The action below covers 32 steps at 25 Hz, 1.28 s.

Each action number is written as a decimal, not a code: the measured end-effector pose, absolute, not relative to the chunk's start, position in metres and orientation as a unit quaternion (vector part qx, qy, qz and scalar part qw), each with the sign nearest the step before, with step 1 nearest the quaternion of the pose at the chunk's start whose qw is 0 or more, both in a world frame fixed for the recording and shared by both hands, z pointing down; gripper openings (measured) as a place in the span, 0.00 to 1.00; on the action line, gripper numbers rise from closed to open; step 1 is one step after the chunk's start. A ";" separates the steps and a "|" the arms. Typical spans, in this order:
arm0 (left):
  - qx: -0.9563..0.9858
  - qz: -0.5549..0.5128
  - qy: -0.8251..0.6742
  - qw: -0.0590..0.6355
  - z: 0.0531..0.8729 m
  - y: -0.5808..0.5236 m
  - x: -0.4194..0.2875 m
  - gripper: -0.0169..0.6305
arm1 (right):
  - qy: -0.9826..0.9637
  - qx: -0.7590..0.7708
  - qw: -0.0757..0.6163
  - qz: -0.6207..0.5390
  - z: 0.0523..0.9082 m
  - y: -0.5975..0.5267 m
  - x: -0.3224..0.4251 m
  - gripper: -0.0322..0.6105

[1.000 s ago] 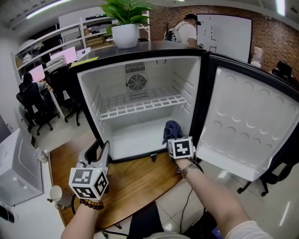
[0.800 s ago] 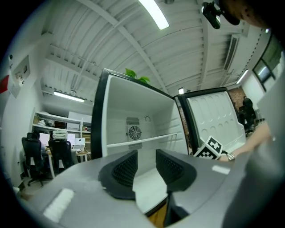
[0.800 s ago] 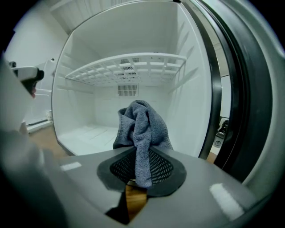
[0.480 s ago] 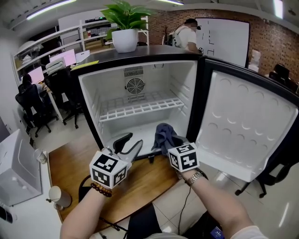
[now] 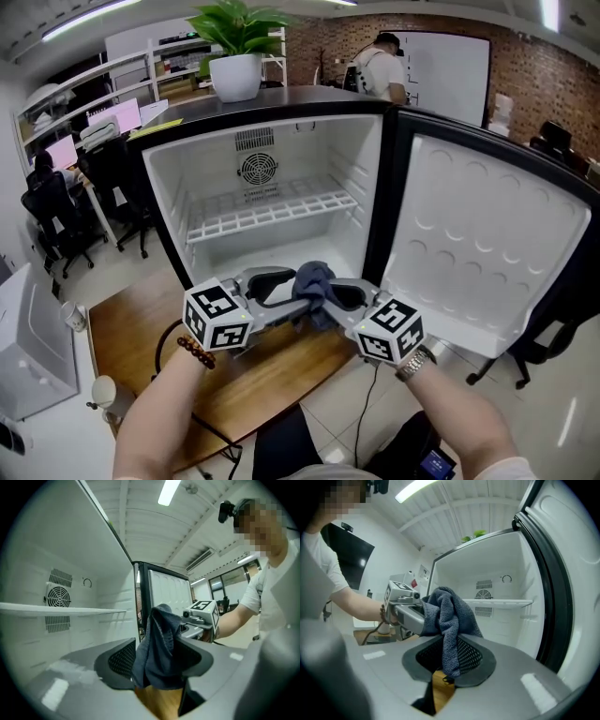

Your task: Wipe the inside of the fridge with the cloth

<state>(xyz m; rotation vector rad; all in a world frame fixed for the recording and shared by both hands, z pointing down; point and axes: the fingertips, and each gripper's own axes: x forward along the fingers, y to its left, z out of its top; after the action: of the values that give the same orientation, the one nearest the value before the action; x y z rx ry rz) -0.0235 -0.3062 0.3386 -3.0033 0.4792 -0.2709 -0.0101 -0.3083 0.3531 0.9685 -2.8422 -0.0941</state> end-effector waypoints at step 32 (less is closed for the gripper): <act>-0.964 -0.020 0.263 -0.038 0.347 -0.381 -0.008 0.13 | -0.910 0.408 0.064 -0.035 0.352 -0.308 0.044 0.22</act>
<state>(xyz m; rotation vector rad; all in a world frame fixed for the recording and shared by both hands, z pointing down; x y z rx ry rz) -0.0082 -0.3808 0.3473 -3.1040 0.8474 -0.0633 0.0441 -0.3079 0.3517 1.2317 -2.7480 -0.1050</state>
